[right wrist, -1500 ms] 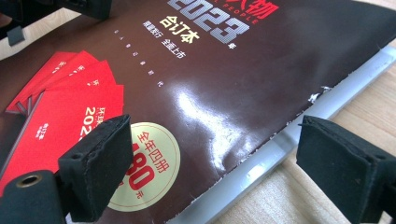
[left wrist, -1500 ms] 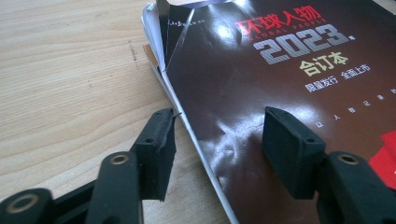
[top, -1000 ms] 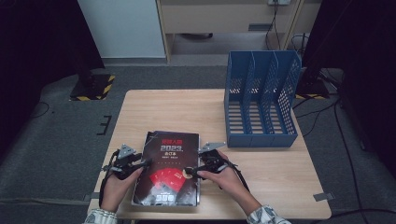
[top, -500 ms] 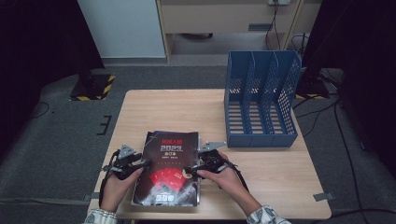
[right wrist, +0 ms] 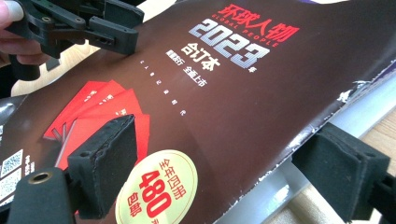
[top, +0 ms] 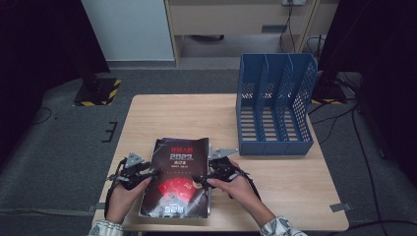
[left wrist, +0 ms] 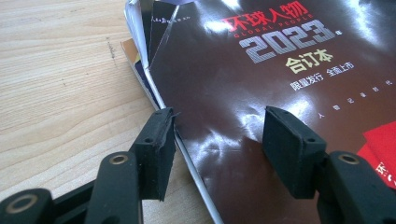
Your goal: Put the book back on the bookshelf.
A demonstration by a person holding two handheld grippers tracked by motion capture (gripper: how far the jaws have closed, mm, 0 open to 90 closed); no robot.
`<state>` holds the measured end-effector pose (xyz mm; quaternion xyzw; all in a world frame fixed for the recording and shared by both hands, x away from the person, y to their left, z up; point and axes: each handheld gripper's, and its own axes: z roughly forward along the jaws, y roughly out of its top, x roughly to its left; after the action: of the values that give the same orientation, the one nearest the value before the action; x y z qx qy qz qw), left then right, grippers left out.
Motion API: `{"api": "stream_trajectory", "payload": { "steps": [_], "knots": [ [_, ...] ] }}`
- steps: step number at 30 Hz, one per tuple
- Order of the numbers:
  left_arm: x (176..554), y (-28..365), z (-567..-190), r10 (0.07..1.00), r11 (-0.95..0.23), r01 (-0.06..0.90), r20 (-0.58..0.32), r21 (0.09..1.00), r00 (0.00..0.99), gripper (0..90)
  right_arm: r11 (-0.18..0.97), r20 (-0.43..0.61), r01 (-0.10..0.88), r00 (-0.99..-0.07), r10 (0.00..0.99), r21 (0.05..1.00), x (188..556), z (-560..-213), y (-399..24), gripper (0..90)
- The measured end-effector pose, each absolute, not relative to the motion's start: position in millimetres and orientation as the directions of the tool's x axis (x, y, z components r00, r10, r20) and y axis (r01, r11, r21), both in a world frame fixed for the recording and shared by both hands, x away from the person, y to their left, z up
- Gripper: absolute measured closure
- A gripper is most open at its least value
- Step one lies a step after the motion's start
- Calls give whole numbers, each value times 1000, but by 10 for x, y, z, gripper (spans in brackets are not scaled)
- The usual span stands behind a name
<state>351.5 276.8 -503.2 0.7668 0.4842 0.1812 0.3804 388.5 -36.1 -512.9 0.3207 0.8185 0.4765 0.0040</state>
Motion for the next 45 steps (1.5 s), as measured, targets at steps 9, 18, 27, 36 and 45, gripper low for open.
{"api": "stream_trajectory", "payload": {
  "steps": [9, 18, 27, 36, 45],
  "knots": [
    [3511, 2749, -5030, 876, -254, 600, -82, 759, 475, 435, 339, 305, 525, -793, 527, 780, 3883, -5130, -357, 143],
    [3503, 2707, -5028, 869, -265, 594, -79, 760, 489, 429, 332, 317, 529, -793, 520, 781, 3883, -5126, -343, 145],
    [3498, 2655, -5028, 859, -281, 587, -75, 759, 507, 412, 325, 326, 529, -796, 510, 784, 3898, -5112, -293, 146],
    [3497, 2650, -5029, 859, -283, 585, -71, 760, 507, 412, 318, 331, 531, -795, 508, 785, 3906, -5121, -248, 177],
    [3497, 2645, -5032, 860, -279, 585, -72, 762, 505, 406, 339, 329, 523, -809, 487, 783, 3967, -5056, -177, 230]
  ]
}}
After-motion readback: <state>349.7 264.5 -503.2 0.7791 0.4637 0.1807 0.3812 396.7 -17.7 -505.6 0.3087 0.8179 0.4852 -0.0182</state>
